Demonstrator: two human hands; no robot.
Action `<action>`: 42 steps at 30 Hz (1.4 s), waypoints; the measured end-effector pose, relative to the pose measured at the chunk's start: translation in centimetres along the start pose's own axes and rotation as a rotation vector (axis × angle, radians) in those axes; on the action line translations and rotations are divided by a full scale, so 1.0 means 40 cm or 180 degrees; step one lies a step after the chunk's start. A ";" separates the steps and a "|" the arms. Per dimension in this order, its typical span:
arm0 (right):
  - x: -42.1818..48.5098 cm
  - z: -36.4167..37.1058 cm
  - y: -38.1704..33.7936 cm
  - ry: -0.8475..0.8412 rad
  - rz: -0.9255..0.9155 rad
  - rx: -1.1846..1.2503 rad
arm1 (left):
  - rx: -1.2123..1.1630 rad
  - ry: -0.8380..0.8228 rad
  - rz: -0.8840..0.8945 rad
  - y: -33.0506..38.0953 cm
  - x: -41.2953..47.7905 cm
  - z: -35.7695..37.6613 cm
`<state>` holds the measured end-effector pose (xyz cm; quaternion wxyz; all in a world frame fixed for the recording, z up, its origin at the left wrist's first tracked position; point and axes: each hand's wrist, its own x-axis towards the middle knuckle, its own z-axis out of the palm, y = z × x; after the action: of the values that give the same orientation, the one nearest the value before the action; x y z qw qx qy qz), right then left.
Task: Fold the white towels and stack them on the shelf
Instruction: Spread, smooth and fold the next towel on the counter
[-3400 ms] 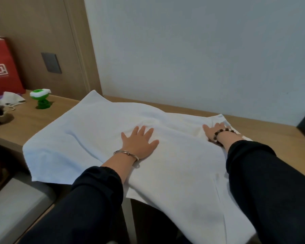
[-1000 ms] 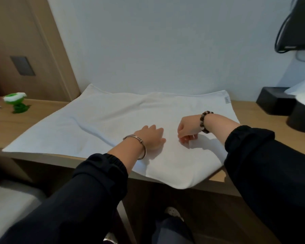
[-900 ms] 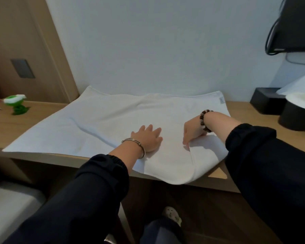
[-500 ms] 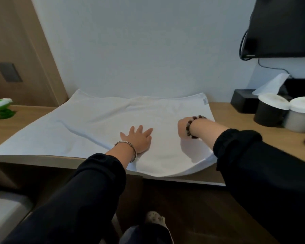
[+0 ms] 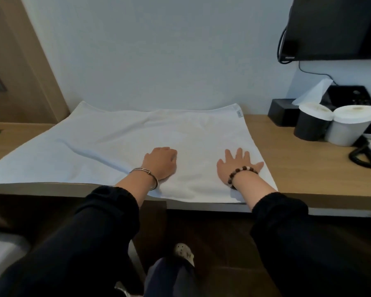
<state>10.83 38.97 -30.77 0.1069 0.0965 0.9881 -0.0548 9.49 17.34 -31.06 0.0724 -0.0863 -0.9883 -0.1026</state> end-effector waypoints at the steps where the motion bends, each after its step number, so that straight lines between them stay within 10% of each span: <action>1: -0.001 -0.012 -0.014 -0.0074 0.0103 -0.0049 | -0.0064 -0.0033 0.0094 -0.008 -0.006 -0.010; 12: -0.006 -0.035 -0.428 -0.0180 -0.1128 -0.0396 | -0.0163 0.1382 -0.0548 -0.363 -0.199 -0.108; 18: -0.003 0.002 -0.635 -0.0067 -0.2124 0.0186 | -0.0027 0.0737 -0.1159 -0.491 -0.268 -0.094; 30: 0.053 0.064 -0.659 -0.0025 -0.2036 -0.0383 | 0.1170 0.0629 -0.1403 -0.559 -0.332 -0.154; 35: 0.052 0.069 -0.642 -0.0090 -0.2238 -0.0600 | 0.0774 0.1316 -0.1144 -0.495 -0.234 -0.172; 39: 0.045 0.089 -0.600 0.0125 -0.2685 -0.0673 | 0.0258 -0.0356 -0.1096 -0.459 -0.140 -0.111; 42: 0.070 0.096 -0.535 0.0090 -0.2773 -0.0656 | 0.0376 -0.0477 -0.1128 -0.478 -0.130 -0.071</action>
<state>4.59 18.10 -33.23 0.0694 -0.3391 0.9382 0.0053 11.37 -2.51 -32.80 -0.0156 0.0859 -0.9950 -0.0489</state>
